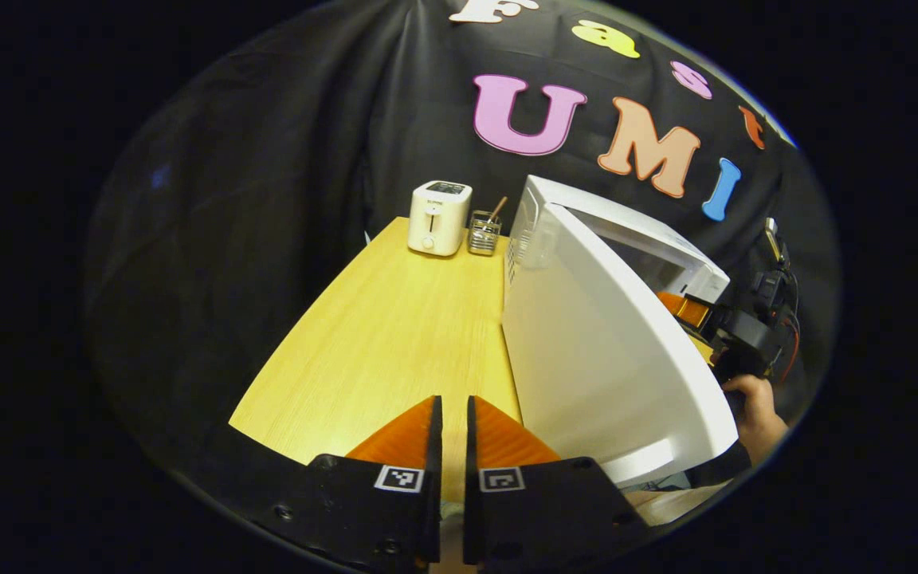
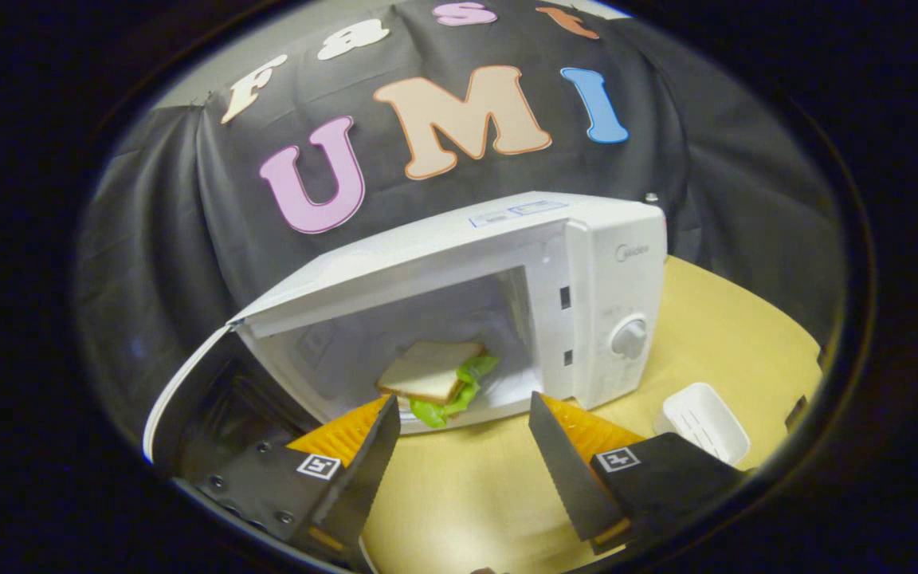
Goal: Open the microwave oven with the left hand, put the food in, and close the microwave oven.
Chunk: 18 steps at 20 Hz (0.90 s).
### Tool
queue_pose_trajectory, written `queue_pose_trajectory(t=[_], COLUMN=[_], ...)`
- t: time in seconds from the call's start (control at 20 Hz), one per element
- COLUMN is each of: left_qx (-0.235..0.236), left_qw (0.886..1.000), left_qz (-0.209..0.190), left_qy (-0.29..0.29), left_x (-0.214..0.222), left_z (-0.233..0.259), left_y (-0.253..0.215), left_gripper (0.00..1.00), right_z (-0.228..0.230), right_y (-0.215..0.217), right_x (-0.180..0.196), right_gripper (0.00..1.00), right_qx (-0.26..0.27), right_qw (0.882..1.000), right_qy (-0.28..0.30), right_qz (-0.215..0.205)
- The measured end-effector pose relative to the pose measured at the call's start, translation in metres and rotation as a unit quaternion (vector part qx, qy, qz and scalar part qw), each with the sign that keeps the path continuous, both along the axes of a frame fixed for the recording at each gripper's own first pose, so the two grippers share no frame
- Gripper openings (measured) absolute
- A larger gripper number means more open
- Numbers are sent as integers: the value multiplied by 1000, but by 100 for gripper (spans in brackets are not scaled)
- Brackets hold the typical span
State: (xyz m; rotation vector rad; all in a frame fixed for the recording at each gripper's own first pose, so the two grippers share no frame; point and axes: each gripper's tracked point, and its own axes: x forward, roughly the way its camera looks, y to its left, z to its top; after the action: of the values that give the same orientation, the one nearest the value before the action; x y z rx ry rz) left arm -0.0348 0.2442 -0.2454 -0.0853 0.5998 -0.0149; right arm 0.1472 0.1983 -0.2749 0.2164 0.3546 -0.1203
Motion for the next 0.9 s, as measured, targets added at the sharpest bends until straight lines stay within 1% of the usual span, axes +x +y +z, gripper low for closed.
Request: queue_pose_trajectory(t=[0.05, 0.1, 0.2, 0.3, 0.35, 0.5, 0.65, 0.75, 0.9], left_qx=[6, 5, -12, -10, -12, -12, -15, -14, -29], left_qw=[1000, 1000, 999, 999, 998, 996, 992, 991, 989], left_qz=[-5, -13, -35, -52, -62, -93, -121, -132, -146], left_qy=[-5, -10, -7, -7, -8, -9, -10, -11, -4], left_x=[1, 1, -4, -5, -5, -3, -2, 2, 3], left_z=[1, 2, 1, -2, -1, -2, -2, -1, -4], left_y=[-1, -4, -20, -26, -33, -51, -68, -75, -94], left_gripper=[3, 1, 1, 0, 0, 0, 0, 0, 0], right_z=[6, 10, 14, 15, 16, 17, 21, 22, 27], right_y=[-4, -9, -15, -16, -18, -27, -36, -43, -55], right_x=[-11, -22, -44, -67, -77, -103, -119, -129, -140], right_gripper=[99, 99, 99, 99, 91, 91, 91, 91, 92], right_qx=[-1, -2, 6, 9, 8, 5, 3, -10, -16], right_qw=[1000, 1000, 1000, 1000, 1000, 999, 999, 999, 998], right_qy=[-3, -4, 2, 8, 11, 17, 20, 23, 24], right_qz=[-4, -10, -19, -24, -27, -38, -43, -48, -55])
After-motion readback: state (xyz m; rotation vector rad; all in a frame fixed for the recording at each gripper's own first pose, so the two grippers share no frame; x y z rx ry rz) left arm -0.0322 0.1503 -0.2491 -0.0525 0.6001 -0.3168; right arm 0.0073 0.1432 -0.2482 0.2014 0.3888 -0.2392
